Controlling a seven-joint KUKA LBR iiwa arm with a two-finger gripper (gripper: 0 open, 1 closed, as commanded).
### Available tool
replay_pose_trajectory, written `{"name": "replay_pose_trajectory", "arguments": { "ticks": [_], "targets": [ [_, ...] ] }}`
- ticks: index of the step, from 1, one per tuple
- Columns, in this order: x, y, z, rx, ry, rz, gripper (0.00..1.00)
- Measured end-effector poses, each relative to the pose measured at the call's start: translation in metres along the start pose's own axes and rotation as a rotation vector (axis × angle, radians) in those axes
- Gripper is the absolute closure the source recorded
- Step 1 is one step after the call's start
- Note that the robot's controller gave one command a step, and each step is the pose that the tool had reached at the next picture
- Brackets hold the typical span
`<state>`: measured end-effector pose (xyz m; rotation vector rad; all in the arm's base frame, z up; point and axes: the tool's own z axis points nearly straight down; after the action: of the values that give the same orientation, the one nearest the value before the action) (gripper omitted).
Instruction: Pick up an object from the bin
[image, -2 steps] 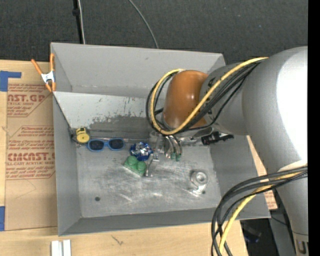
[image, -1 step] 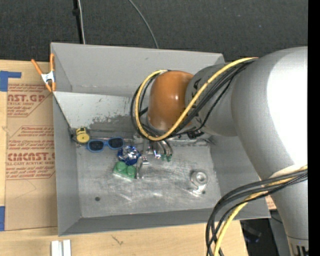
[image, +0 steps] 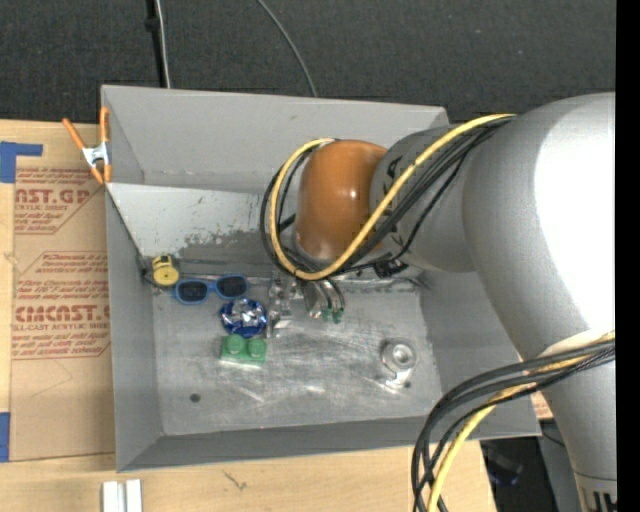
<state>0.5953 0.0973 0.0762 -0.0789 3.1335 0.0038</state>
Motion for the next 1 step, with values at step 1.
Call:
{"name": "replay_pose_trajectory", "arguments": {
  "ticks": [1],
  "targets": [
    [0.0004, 0.0001, 0.0021, -0.001, -0.003, 0.0, 0.0]
  ]
}}
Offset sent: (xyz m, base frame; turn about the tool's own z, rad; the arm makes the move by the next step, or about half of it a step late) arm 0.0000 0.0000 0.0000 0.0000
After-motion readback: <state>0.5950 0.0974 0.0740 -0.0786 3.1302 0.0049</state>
